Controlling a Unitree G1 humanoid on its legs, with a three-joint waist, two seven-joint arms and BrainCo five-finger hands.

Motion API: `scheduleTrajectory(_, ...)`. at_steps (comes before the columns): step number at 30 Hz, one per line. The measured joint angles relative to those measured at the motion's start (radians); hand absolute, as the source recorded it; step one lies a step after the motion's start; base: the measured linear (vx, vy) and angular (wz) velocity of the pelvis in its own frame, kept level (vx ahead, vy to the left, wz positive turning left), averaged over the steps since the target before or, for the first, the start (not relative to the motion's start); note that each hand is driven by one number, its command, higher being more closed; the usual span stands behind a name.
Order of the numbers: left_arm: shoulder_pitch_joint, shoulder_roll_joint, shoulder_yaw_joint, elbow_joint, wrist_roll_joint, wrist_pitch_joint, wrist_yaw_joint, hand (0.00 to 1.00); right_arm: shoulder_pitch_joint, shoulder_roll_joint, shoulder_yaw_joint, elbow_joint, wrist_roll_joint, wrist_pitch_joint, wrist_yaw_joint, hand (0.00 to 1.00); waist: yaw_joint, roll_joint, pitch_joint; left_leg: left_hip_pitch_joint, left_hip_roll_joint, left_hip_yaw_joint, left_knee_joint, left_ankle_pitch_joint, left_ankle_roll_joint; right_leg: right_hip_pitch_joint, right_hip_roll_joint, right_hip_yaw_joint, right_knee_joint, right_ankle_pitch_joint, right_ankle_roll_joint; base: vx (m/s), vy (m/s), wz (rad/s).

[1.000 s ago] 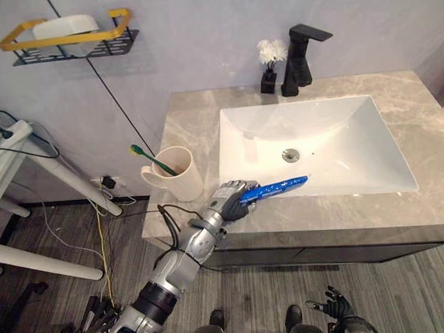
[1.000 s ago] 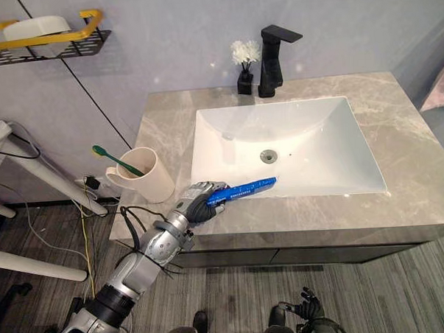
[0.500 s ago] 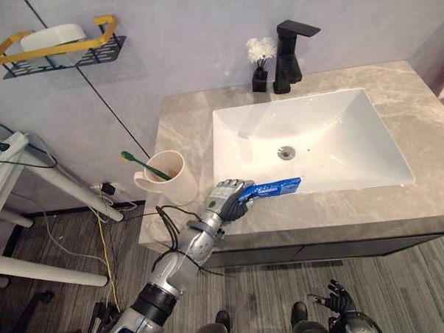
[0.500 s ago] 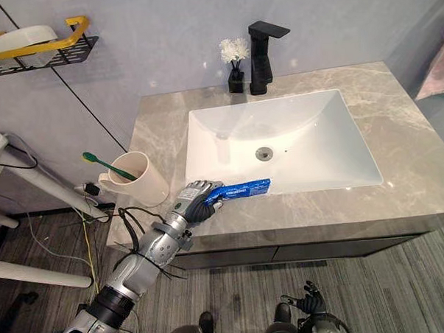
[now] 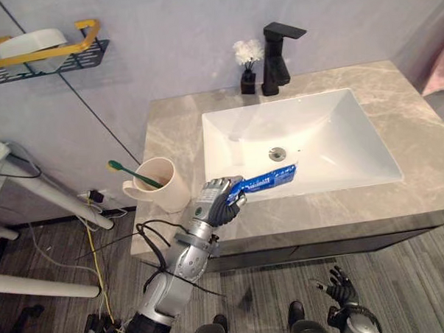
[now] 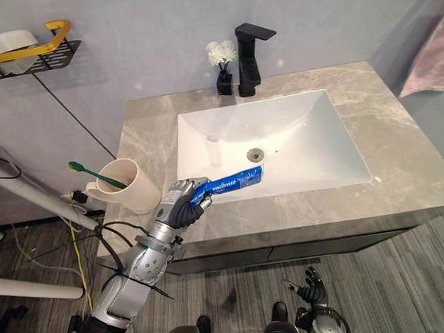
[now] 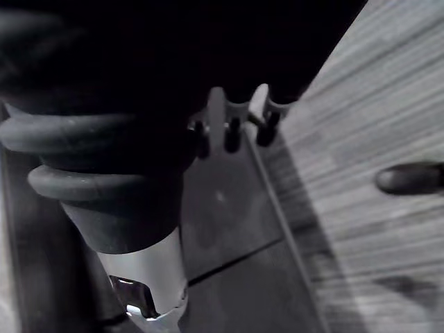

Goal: Organize washtable

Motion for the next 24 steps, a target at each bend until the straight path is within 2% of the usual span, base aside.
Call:
scheduleTrajectory(5,-0.003,-0.028,0.019,-0.129,-0.056,-0.025,0.049,1.0,0.07,0.028,0.003,-0.222,0.071,-0.015,0.02,0.0,-0.003,-0.03,-0.033,0.0,0.007,0.05,0.009,-0.015,0.003,-0.031,0.005,0.042,0.013,0.0,0.0,-0.01,0.019,-0.35)
scheduleTrajectory(6,-0.004,-0.023,0.036,-0.155,-0.121,-0.049,0.062,1.0,0.145,-0.021,0.023,-0.438,0.198,-0.017,0.139,0.0,-0.005,-0.051,-0.051,0.017,0.006,0.094,0.004,-0.021,0.006,-0.045,0.006,0.088,0.016,0.004,0.003,0.0,0.038,-0.68)
scheduleTrajectory(7,-0.004,-0.02,0.054,-0.155,-0.131,-0.057,0.061,1.0,0.152,-0.038,0.019,-0.458,0.235,-0.017,0.185,0.0,-0.007,-0.055,-0.053,0.016,0.006,0.101,0.005,-0.021,0.006,-0.05,0.006,0.094,0.017,0.007,0.004,-0.01,0.034,-0.52)
scheduleTrajectory(9,-0.004,-0.011,0.075,-0.155,-0.148,-0.057,0.06,1.0,0.164,-0.054,0.016,-0.469,0.263,-0.017,0.229,0.0,-0.015,-0.06,-0.057,0.018,0.005,0.101,0.005,-0.021,0.006,-0.051,0.006,0.096,0.016,0.008,0.004,-0.01,0.007,-0.08)
scheduleTrajectory(11,-0.001,-0.009,0.099,-0.158,-0.161,-0.058,0.058,1.0,0.209,-0.062,-0.008,-0.529,0.292,-0.011,0.269,0.0,-0.008,-0.059,-0.062,0.02,0.004,0.114,0.004,-0.021,0.006,-0.059,0.007,0.118,0.016,0.012,0.005,-0.02,0.013,-0.22)
scheduleTrajectory(13,0.013,-0.01,0.136,-0.179,-0.17,-0.065,0.032,1.0,0.252,-0.089,-0.041,-0.621,0.363,-0.001,0.365,0.0,-0.002,-0.057,-0.063,0.02,0.003,0.137,0.002,-0.021,0.006,-0.073,0.007,0.143,0.015,0.021,0.006,-0.03,0.018,-0.37)
scheduleTrajectory(14,0.021,-0.01,0.14,-0.186,-0.17,-0.078,0.013,1.0,0.274,-0.102,-0.064,-0.674,0.417,0.003,0.425,0.0,-0.005,-0.059,-0.066,0.02,0.002,0.149,0.002,-0.021,0.007,-0.081,0.007,0.15,0.014,0.027,0.006,-0.02,0.01,-0.28)
scheduleTrajectory(16,0.03,-0.008,0.13,-0.185,-0.17,-0.087,-0.012,1.0,0.297,-0.106,-0.087,-0.721,0.496,0.005,0.492,0.0,-0.017,-0.068,-0.078,0.02,0.0,0.152,0.002,-0.021,0.007,-0.084,0.007,0.157,0.01,0.032,0.007,-0.04,0.01,-0.18)
scheduleTrajectory(21,0.038,-0.031,0.088,-0.185,-0.158,-0.103,-0.039,1.0,0.331,-0.031,-0.08,-0.773,0.636,0.027,0.548,0.0,-0.013,-0.077,-0.086,0.031,-0.006,0.186,-0.006,-0.027,0.017,-0.096,0.007,0.204,-0.008,0.06,0.01,-0.06,0.015,-0.25)
scheduleTrajectory(24,0.037,-0.032,0.08,-0.177,-0.155,-0.106,-0.042,1.0,0.314,-0.031,-0.003,-0.834,0.696,0.032,0.565,0.0,-0.015,-0.076,-0.087,0.032,-0.012,0.214,-0.005,-0.029,0.02,-0.103,0.005,0.233,-0.026,0.081,0.01,-0.09,0.015,-0.35)
